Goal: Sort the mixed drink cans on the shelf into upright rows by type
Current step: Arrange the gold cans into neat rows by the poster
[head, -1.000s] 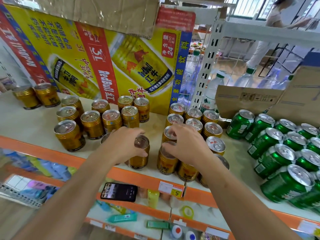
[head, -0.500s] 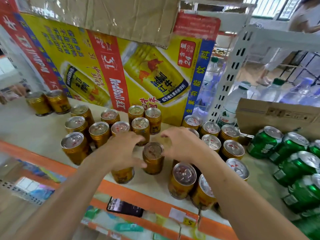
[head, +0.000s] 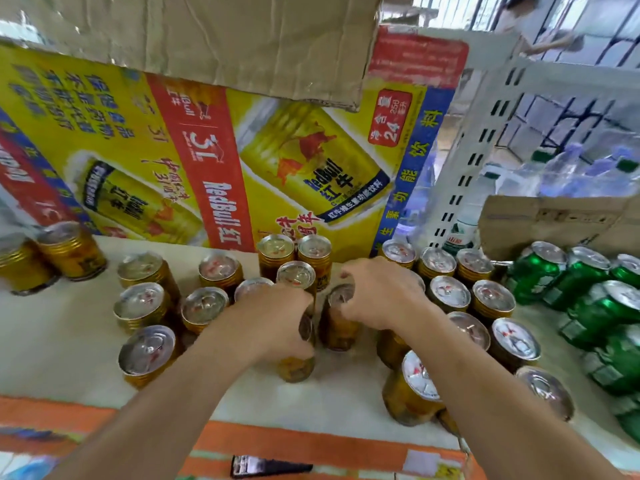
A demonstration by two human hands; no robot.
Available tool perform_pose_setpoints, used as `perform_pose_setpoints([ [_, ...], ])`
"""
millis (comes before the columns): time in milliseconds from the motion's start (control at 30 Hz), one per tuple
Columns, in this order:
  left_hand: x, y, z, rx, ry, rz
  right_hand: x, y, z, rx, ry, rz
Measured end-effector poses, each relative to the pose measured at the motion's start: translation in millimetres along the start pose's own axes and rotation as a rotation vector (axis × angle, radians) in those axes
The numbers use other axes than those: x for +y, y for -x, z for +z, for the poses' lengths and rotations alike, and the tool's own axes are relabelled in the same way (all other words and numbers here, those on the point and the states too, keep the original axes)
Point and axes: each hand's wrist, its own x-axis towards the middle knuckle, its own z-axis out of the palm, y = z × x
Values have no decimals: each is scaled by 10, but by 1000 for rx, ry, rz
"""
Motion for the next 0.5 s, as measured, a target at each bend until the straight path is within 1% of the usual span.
perform_pose_setpoints([
  [67, 10, -33, 17, -4, 14, 26, 0, -57, 38, 35, 30, 81],
  [133, 12, -43, 40, 9, 8, 54, 37, -95, 75, 12, 21, 120],
  [200, -10, -24, 61, -1, 25, 76, 87, -116, 84, -13, -32, 114],
  [300, -50, 24, 85, -62, 32, 93, 95, -105, 78, -46, -67, 58],
  [367, -64, 30, 84, -47, 35, 98, 87, -120, 74, -44, -75, 38],
  [500, -26, -14, 72, 3, 58, 90, 143, -202, -10, -32, -175, 21],
])
